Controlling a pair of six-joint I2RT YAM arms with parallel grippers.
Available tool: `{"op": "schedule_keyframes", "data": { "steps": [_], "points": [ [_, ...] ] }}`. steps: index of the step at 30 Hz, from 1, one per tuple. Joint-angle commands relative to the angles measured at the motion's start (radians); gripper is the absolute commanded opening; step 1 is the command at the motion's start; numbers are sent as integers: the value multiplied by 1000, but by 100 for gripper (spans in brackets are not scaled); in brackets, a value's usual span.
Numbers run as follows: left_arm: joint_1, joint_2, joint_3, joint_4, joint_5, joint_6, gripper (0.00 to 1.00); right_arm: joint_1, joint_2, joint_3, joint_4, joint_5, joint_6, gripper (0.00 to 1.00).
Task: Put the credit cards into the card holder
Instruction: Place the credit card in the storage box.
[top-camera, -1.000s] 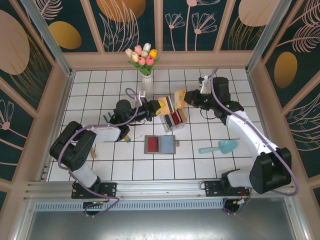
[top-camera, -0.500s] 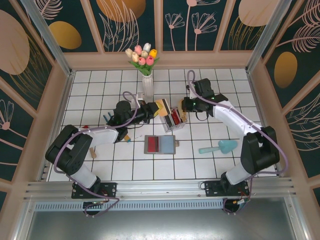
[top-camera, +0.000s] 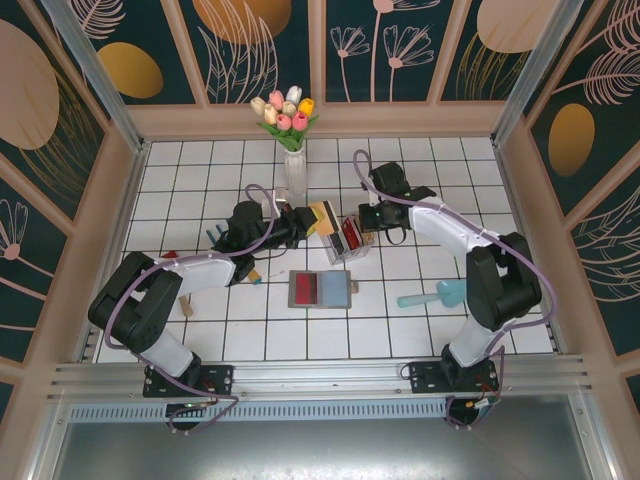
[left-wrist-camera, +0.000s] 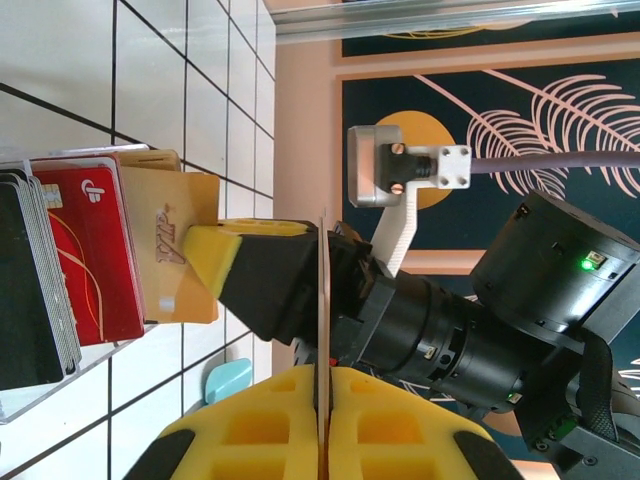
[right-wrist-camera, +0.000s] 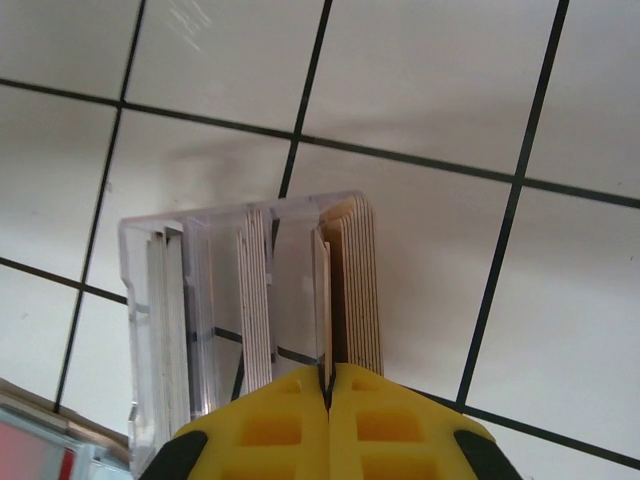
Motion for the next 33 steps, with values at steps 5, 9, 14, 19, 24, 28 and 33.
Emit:
{"op": "schedule_keyframes", "data": {
  "steps": [5, 9, 14, 19, 24, 28, 33],
  "points": [
    [0, -7, 23, -5, 26, 28, 9, 14, 26, 42, -41, 31, -21, 8],
    [0, -5, 27, -4, 33, 33, 9, 15, -16, 56, -50, 68, 15, 30],
    [0, -3, 28, 2, 47, 41, 9, 9, -117, 47, -41, 79, 63, 41],
    [1, -3, 51, 22, 92, 67, 10, -28, -295, -37, 92, -109, 215, 48],
    [0, 7, 60, 93, 128, 45, 11, -54, -364, -109, 257, -464, 332, 50],
    [1, 9, 62, 148, 152, 22, 11, -52, -342, -127, 306, -561, 385, 50],
    [1, -3, 60, 151, 147, 21, 12, -48, -310, -133, 323, -601, 399, 49]
  ]
}}
